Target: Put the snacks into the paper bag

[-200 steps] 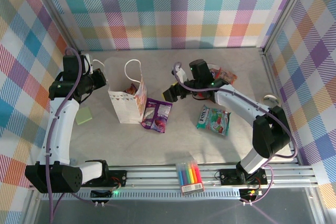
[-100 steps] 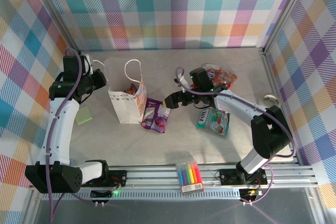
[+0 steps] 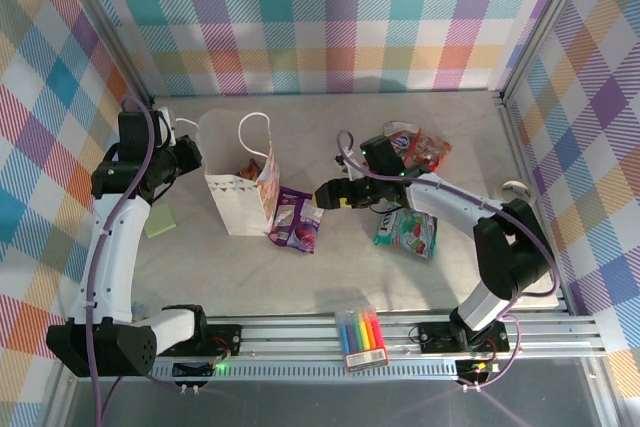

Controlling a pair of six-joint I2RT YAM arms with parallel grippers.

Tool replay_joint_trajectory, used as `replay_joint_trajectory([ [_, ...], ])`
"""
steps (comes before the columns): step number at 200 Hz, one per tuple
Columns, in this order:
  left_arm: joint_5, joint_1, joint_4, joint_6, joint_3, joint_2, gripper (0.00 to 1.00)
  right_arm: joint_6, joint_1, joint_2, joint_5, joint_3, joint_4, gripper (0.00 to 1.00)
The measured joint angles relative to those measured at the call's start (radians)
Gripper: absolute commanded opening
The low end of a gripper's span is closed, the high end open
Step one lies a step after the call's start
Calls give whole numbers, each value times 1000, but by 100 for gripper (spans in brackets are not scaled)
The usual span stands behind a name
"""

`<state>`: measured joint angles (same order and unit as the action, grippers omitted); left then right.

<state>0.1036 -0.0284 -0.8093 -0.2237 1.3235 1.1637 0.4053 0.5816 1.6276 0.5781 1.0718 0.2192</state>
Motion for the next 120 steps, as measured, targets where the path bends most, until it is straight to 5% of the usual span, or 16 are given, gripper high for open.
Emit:
replay_joint_trajectory([
  [120, -8, 0, -2, 4, -2, 0, 16, 138, 7, 141, -6, -36, -10, 86],
])
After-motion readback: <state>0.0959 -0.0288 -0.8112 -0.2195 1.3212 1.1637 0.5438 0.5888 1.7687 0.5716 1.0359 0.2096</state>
